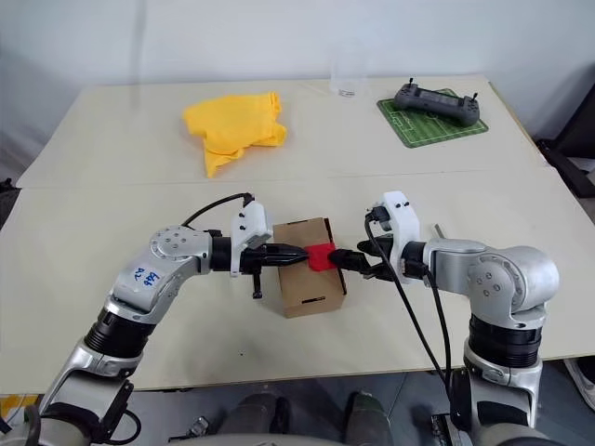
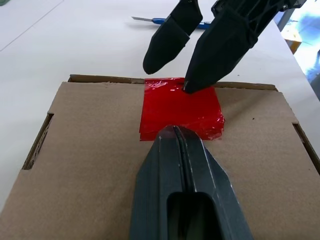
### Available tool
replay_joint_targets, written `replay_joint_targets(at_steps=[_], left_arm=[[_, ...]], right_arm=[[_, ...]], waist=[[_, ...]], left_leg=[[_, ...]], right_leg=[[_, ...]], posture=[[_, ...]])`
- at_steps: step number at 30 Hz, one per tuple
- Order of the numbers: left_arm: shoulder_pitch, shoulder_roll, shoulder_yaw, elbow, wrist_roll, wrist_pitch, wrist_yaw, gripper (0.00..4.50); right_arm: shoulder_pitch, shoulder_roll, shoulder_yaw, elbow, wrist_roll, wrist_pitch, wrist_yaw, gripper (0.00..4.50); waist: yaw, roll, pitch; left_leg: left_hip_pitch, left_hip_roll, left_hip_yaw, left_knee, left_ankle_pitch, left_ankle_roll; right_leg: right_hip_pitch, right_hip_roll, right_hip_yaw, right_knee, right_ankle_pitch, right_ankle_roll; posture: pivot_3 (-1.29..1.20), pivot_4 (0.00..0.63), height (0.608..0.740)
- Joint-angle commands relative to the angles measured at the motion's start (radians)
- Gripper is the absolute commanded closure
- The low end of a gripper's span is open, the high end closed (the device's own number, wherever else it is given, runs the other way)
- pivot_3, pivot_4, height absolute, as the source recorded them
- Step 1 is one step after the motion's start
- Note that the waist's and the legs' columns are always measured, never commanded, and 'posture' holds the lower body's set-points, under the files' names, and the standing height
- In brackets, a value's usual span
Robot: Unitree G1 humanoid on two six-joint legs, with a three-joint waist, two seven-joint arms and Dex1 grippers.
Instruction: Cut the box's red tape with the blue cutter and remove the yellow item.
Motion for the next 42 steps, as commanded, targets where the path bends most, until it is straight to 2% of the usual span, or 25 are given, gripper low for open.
replay_joint_targets(at_steps=[1,9,13,19,26,29,33,39,42], left_arm=[[0.025,0.005,-0.019,-0.003,0.021,0.008,0.003,4.5],[0.029,0.016,-0.027,-0.007,0.026,0.01,-0.011,4.5],[0.044,0.028,-0.037,-0.017,0.025,0.014,-0.026,4.5],[0.046,0.027,-0.042,-0.019,0.028,0.019,-0.027,4.5],[0.049,0.027,-0.047,-0.021,0.029,0.026,-0.031,4.5],[0.047,0.025,-0.048,-0.02,0.029,0.027,-0.03,4.5],[0.043,0.019,-0.049,-0.015,0.031,0.025,-0.026,4.5],[0.04,0.011,-0.054,-0.011,0.036,0.021,-0.022,4.5],[0.04,0.007,-0.056,-0.005,0.039,0.016,-0.022,4.5]], right_arm=[[0.028,-0.016,0.009,0.027,-0.021,-0.03,0.003,0.03],[0.067,-0.062,0.025,0.088,-0.04,-0.109,0.018,0.03],[0.073,-0.069,-0.008,0.12,-0.029,-0.111,0.026,0.03],[0.064,-0.029,-0.087,0.174,-0.012,-0.087,0.006,0.03],[0.088,-0.02,-0.092,0.175,-0.012,-0.083,-0.011,0.03],[0.099,-0.043,-0.032,0.148,-0.034,-0.115,-0.018,0.03],[0.054,-0.009,-0.007,0.113,-0.037,-0.114,-0.044,0.03],[0.045,-0.118,0.19,0.052,-0.138,-0.232,-0.031,0.03],[0.058,-0.17,0.245,0.053,-0.196,-0.315,-0.026,0.03]], waist=[[-0.001,0.0,0.0],[0.0,-0.001,-0.001],[0.001,-0.002,-0.002],[0.004,-0.003,-0.002],[0.002,-0.003,-0.002],[0.002,-0.003,-0.002],[0.001,-0.003,-0.002],[0.002,-0.003,-0.002],[0.003,-0.003,-0.002]], left_leg=[[0.0,0.0,0.0,0.0,0.0,0.0],[0.002,0.001,0.0,0.002,0.0,0.0],[0.002,0.001,0.0,0.003,0.0,0.0],[0.002,0.001,0.0,0.003,0.0,0.0],[0.002,0.001,0.0,0.003,0.0,0.0],[0.002,0.001,0.0,0.003,0.0,0.0],[0.002,0.001,0.0,0.003,0.0,0.0],[0.001,0.001,-0.001,0.002,0.0,0.0],[0.001,0.0,-0.001,0.002,0.0,0.0]], right_leg=[[0.0,0.0,0.0,0.0,0.0,0.0],[0.002,0.0,0.001,0.001,0.0,0.0],[0.002,0.0,0.001,0.001,0.0,0.0],[0.003,0.0,0.001,0.0,0.0,0.0],[0.003,0.0,0.001,0.0,0.0,0.0],[0.002,0.0,0.001,0.0,0.0,0.0],[0.002,0.0,0.001,0.0,0.0,0.0],[0.002,0.0,0.001,0.0,0.0,0.0],[0.002,0.0,0.001,0.0,0.0,0.0]], posture=[[0.0,0.15,0.74],[0.0,0.15,0.74],[0.0,0.15,0.74],[0.0,0.15,0.74],[0.0,0.15,0.74],[0.0,0.15,0.74],[0.0,0.15,0.74],[0.0,0.15,0.74],[0.0,0.15,0.74]])
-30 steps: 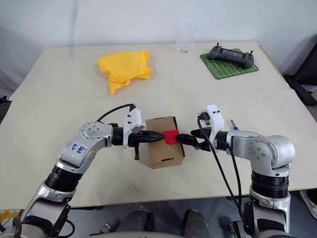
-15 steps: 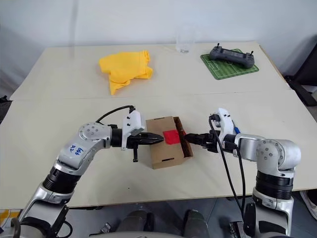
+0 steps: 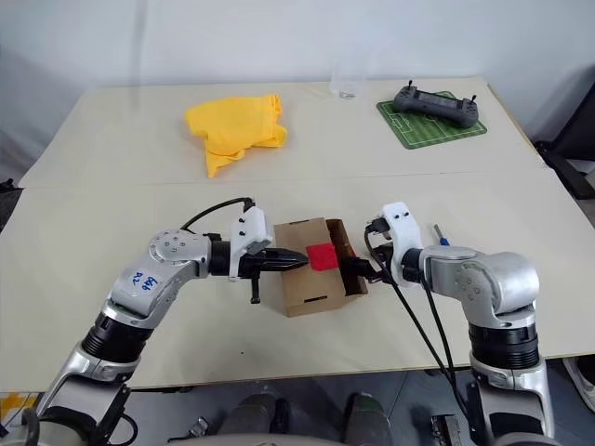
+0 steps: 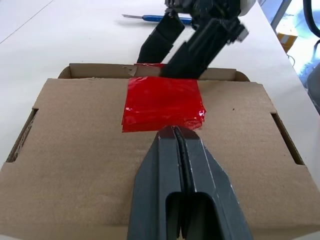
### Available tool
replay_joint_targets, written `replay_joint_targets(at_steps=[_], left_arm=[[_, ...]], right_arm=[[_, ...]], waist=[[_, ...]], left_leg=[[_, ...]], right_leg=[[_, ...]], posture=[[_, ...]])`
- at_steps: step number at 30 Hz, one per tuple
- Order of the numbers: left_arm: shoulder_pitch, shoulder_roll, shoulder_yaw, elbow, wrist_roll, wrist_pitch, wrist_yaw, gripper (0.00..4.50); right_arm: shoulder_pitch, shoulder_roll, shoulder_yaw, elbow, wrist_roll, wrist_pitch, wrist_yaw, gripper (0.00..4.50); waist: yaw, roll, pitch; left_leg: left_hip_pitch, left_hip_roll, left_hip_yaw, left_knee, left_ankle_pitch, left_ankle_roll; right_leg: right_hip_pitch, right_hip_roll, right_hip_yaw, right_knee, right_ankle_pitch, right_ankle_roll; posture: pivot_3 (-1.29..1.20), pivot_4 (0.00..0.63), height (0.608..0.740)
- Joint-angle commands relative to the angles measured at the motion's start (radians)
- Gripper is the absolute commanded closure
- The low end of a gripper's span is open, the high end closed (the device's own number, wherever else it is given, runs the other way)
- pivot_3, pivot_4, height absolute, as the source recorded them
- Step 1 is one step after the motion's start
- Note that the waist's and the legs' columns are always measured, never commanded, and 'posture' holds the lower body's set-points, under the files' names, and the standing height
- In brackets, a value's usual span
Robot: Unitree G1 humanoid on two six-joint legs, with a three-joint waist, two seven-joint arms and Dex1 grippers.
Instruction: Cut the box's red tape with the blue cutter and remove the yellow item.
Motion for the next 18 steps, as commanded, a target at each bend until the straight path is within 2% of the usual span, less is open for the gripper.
replay_joint_targets(at_steps=[1,6,11,16,18], left_arm=[[0.02,0.0,-0.044,0.028,0.032,0.01,0.0,4.5],[0.019,-0.003,-0.05,0.034,0.033,0.004,-0.004,4.5],[0.013,-0.005,-0.054,0.043,0.033,-0.003,-0.008,4.5],[0.006,-0.007,-0.058,0.043,0.033,-0.003,-0.01,4.5],[0.002,-0.005,-0.06,0.042,0.035,-0.004,-0.013,4.5]], right_arm=[[0.018,-0.069,0.044,-0.013,-0.086,-0.112,0.006,0.03],[0.053,-0.129,0.065,0.022,-0.157,-0.25,0.036,0.03],[0.076,-0.117,0.049,0.036,-0.171,-0.309,0.063,0.03],[0.077,-0.084,-0.029,0.035,-0.133,-0.302,0.083,0.03],[0.066,-0.124,-0.076,0.062,-0.121,-0.291,0.117,0.03]], waist=[[0.001,0.0,0.0],[0.0,0.0,0.0],[0.0,0.0,0.0],[0.002,0.0,0.0],[0.003,0.0,0.0]], left_leg=[[0.0,0.0,0.0,0.0,0.0,0.0],[-0.001,0.0,0.001,0.0,0.0,0.0],[-0.001,0.0,0.001,0.0,0.0,0.0],[-0.001,0.001,0.001,0.0,0.0,0.0],[-0.001,0.001,0.001,0.0,0.0,0.0]], right_leg=[[0.0,0.0,0.0,0.0,0.0,0.0],[0.0,0.0,0.0,-0.001,0.0,0.0],[0.0,0.0,-0.001,-0.001,0.0,0.0],[0.0,0.0,-0.001,-0.001,0.0,0.0],[0.0,0.0,-0.001,-0.001,0.0,0.0]], posture=[[0.0,0.15,0.74],[0.0,0.15,0.74],[0.0,0.15,0.74],[0.0,0.15,0.74],[0.0,0.15,0.74]])
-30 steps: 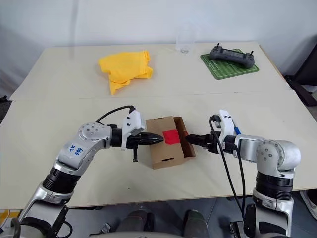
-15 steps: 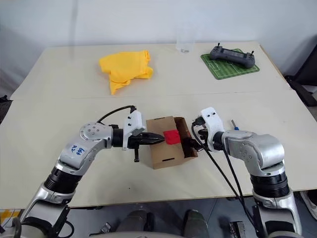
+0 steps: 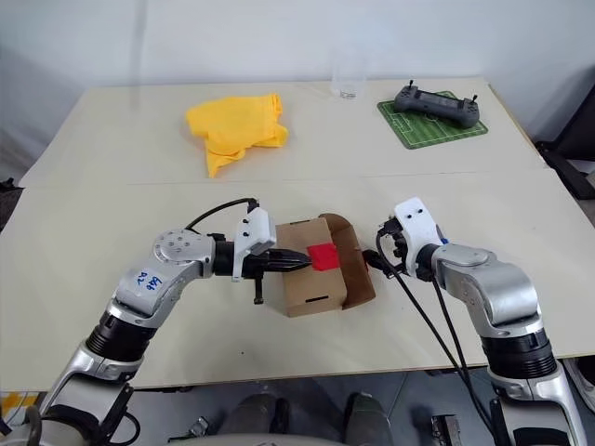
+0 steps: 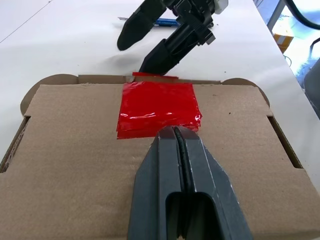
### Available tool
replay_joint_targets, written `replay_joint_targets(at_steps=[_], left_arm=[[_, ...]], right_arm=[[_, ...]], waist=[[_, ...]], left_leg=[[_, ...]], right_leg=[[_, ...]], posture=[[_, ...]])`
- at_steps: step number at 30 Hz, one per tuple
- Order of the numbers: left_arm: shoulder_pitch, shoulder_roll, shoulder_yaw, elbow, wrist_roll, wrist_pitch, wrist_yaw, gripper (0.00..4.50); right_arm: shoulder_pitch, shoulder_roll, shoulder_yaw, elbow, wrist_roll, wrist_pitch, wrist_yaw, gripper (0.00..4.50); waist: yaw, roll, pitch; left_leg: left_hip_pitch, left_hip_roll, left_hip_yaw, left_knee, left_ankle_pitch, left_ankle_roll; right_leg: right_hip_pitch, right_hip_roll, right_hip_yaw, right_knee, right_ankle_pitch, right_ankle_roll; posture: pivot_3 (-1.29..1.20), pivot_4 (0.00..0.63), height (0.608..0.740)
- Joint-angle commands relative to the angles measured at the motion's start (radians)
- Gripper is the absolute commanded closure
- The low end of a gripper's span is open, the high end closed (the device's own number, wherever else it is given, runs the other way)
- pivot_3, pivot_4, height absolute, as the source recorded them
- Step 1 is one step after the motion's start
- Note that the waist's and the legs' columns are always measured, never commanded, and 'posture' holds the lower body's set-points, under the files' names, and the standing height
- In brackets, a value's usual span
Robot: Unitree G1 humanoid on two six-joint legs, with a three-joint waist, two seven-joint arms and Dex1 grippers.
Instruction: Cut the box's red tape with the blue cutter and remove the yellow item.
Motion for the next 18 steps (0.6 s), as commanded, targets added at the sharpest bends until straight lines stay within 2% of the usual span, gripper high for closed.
replay_joint_targets(at_steps=[1,3,7,10,15,18], left_arm=[[0.011,0.005,-0.043,0.026,0.033,0.011,-0.01,4.5],[0.009,0.009,-0.045,0.025,0.033,0.006,-0.016,4.5],[0.006,0.008,-0.048,0.031,0.035,-0.001,-0.019,4.5],[0.003,0.006,-0.052,0.036,0.036,-0.008,-0.018,4.5],[0.003,0.008,-0.053,0.026,0.033,-0.008,-0.017,4.5],[0.005,0.012,-0.051,0.02,0.032,-0.006,-0.017,4.5]], right_arm=[[-0.027,-0.066,-0.121,0.032,0.035,0.009,0.054,0.03],[-0.085,-0.078,-0.21,0.087,0.118,0.109,0.091,0.03],[-0.19,-0.008,-0.325,0.165,0.264,0.344,0.11,0.03],[-0.208,0.015,-0.306,0.208,0.289,0.419,0.125,0.03],[-0.243,0.077,-0.309,0.358,0.282,0.42,0.124,0.03],[-0.246,0.063,-0.239,0.396,0.269,0.391,0.16,0.03]], waist=[[0.001,0.0,0.0],[0.0,0.0,0.0],[-0.005,0.0,0.0],[-0.006,0.0,0.0],[-0.004,0.0,0.0],[-0.005,0.0,0.0]], left_leg=[[0.0,0.0,0.0,0.0,0.0,0.0],[0.0,0.0,0.0,0.0,0.0,0.0],[0.0,0.001,0.0,0.0,0.0,0.0],[0.001,0.001,0.0,-0.001,0.0,0.0],[0.0,0.0,0.0,-0.001,0.0,0.0],[0.0,0.0,0.0,-0.002,0.0,0.0]], right_leg=[[0.0,0.0,0.0,0.0,0.0,0.0],[0.0,0.0,0.0,-0.001,0.0,0.0],[0.0,0.0,0.0,0.0,0.0,0.0],[0.0,0.001,0.0,0.0,0.0,0.0],[0.0,0.0,0.0,-0.001,0.0,0.0],[-0.001,0.0,-0.001,0.0,0.0,0.0]], posture=[[0.0,0.15,0.74],[0.0,0.15,0.74],[0.0,0.15,0.74],[0.0,0.15,0.74],[0.0,0.15,0.74],[0.0,0.15,0.74]])
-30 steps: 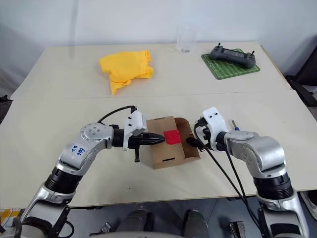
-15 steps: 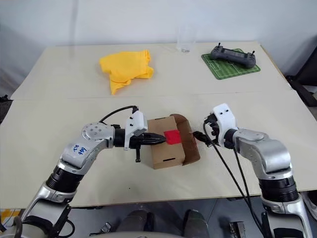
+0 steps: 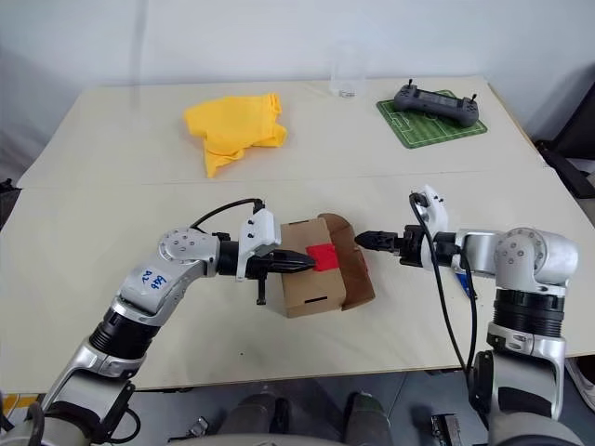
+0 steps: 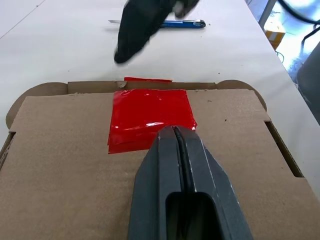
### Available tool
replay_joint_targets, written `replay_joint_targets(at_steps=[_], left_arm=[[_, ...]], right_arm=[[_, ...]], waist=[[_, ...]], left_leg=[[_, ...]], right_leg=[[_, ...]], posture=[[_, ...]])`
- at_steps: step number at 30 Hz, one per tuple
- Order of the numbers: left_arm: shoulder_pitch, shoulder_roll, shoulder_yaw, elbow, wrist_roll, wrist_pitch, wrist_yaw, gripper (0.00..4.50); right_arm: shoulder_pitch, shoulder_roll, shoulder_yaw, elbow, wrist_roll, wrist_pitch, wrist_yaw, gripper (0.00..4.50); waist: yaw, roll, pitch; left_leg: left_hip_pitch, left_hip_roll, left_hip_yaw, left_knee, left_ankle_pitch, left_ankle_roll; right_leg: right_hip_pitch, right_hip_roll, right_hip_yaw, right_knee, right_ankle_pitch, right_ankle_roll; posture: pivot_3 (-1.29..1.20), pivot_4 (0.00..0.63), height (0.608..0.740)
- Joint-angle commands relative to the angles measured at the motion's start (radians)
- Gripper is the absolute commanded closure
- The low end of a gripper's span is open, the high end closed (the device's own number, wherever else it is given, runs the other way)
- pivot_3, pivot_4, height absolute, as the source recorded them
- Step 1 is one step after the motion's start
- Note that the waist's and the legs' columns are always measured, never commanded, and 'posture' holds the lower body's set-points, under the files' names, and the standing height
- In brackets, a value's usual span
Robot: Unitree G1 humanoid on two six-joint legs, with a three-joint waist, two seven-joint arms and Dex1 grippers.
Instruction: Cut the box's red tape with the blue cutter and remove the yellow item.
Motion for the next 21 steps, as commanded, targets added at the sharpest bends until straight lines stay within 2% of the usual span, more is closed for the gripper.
replay_joint_targets(at_steps=[1,6,7,10,14,15,21], left_arm=[[0.024,0.015,-0.029,0.005,0.031,0.019,-0.007,4.5],[0.027,0.02,-0.026,0.0,0.032,0.022,-0.003,4.5],[0.028,0.021,-0.025,0.0,0.032,0.022,-0.002,4.5],[0.03,0.022,-0.024,-0.004,0.031,0.025,0.0,4.5],[0.034,0.026,-0.02,-0.013,0.025,0.028,-0.005,4.5],[0.034,0.028,-0.022,-0.013,0.023,0.026,-0.011,4.5],[0.033,0.035,-0.021,-0.009,0.018,0.021,-0.029,4.5]], right_arm=[[-0.022,-0.03,0.072,0.027,-0.001,-0.031,0.065,0.03],[-0.014,-0.059,0.18,0.074,-0.003,-0.063,0.161,0.03],[-0.012,-0.063,0.202,0.08,-0.005,-0.074,0.183,0.2],[-0.01,-0.076,0.257,0.09,-0.015,-0.103,0.235,0.87],[-0.021,-0.094,0.333,0.111,-0.042,-0.146,0.306,2.33],[-0.031,-0.099,0.358,0.126,-0.058,-0.164,0.325,2.57],[-0.079,-0.099,0.453,0.198,-0.118,-0.235,0.422,2.57]], waist=[[-0.002,0.0,0.0],[-0.003,0.0,0.0],[-0.003,0.0,0.0],[-0.003,0.0,0.0],[-0.003,0.0,0.0],[-0.003,0.0,0.0],[-0.012,0.0,0.0]], left_leg=[[0.0,0.0,0.0,0.0,0.0,0.0],[0.0,0.0,0.0,0.0,0.0,0.0],[0.0,0.0,0.0,0.0,0.0,0.0],[0.0,0.0,0.0,0.0,0.0,0.0],[0.0,0.0,0.0,0.0,0.0,0.0],[0.0,0.0,0.0,0.0,0.0,0.0],[0.001,0.0,0.0,0.0,0.0,0.0]], right_leg=[[0.0,0.0,0.0,0.0,0.0,0.0],[0.0,0.0,0.0,0.0,0.0,0.0],[0.0,0.0,0.0,0.0,0.0,0.0],[0.0,0.0,0.0,0.0,0.0,0.0],[0.0,0.0,0.0,0.0,0.0,0.0],[0.0,0.0,0.0,0.0,0.0,0.0],[0.0,0.0,0.0,0.0,0.0,0.0]], posture=[[0.0,0.15,0.74],[0.0,0.15,0.74],[0.0,0.15,0.74],[0.0,0.15,0.74],[0.0,0.15,0.74],[0.0,0.15,0.74],[0.0,0.15,0.74]])
